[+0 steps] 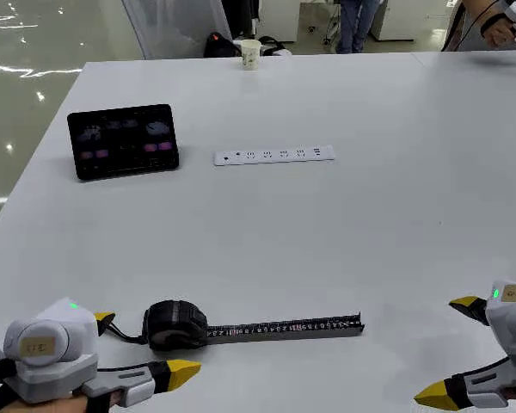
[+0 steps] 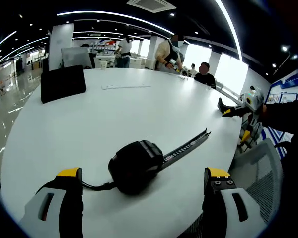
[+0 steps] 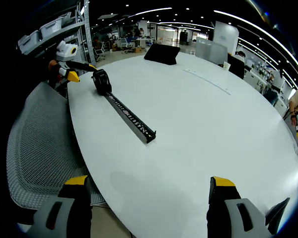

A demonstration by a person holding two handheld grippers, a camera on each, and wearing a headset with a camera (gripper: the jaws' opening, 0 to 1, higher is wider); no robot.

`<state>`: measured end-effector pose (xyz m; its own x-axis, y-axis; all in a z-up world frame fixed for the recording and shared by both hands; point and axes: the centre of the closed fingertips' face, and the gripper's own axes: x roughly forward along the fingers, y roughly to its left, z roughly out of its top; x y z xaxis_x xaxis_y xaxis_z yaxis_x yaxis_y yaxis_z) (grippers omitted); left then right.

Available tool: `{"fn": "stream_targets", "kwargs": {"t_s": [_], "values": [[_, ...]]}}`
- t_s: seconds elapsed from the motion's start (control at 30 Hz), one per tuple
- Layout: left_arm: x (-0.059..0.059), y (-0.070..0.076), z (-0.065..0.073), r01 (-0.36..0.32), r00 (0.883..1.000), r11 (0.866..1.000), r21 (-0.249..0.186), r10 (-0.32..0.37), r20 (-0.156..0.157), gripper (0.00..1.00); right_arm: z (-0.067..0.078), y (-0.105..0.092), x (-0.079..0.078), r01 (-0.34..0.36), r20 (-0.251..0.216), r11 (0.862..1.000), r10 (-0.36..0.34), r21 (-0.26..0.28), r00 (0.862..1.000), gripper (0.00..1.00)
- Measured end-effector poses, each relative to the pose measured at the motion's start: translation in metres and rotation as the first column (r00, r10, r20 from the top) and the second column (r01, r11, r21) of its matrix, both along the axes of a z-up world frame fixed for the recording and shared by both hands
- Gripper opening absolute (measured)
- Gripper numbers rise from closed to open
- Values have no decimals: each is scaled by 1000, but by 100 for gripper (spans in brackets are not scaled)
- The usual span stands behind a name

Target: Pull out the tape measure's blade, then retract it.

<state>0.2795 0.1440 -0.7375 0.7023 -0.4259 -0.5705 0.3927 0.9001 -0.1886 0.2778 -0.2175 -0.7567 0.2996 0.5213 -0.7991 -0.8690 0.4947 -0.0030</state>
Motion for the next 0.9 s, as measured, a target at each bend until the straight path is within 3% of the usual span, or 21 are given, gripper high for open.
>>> {"fn": "stream_targets", "kwargs": {"t_s": [0.07, 0.13, 0.23, 0.33, 0.5, 0.6, 0.73, 0.8, 0.83, 0.9], "values": [[3, -2, 1, -21, 1000, 1000, 0, 21, 3, 99, 1, 1, 3, -20, 10, 1000, 20, -16, 1000, 99], [6, -1, -2, -34, 999, 998, 43, 34, 7, 99, 2, 3, 5, -34, 13, 999, 34, -22, 999, 99], [11, -3, -3, -55, 998, 997, 48, 54, 12, 99, 4, 8, 8, -59, 20, 998, 60, -33, 998, 99], [15, -5, 0, -72, 997, 996, 57, 71, 25, 99, 2, 7, 12, -124, 34, 988, 127, -90, 991, 99], [19, -8, 0, -109, 994, 992, 57, 107, 34, 99, 5, 18, 17, -158, 44, 983, 163, -91, 986, 99], [19, -10, -1, -168, 985, 985, 46, 166, 45, 99, 6, 25, 22, -182, 50, 978, 187, -99, 981, 99], [24, -12, 0, -230, 970, 972, 55, 225, 90, 99, 7, 36, 32, -214, 65, 971, 222, -102, 973, 99], [29, -8, 6, -281, 953, 959, 46, 273, 134, 99, 8, 40, 37, -234, 79, 967, 243, -102, 967, 99], [28, -10, 4, -282, 953, 959, 40, 276, 122, 99, 7, 42, 39, -240, 83, 965, 249, -103, 965, 99], [29, -12, 3, -288, 951, 956, 48, 280, 134, 99, 5, 44, 43, -255, 83, 961, 264, -108, 961, 98]]}}
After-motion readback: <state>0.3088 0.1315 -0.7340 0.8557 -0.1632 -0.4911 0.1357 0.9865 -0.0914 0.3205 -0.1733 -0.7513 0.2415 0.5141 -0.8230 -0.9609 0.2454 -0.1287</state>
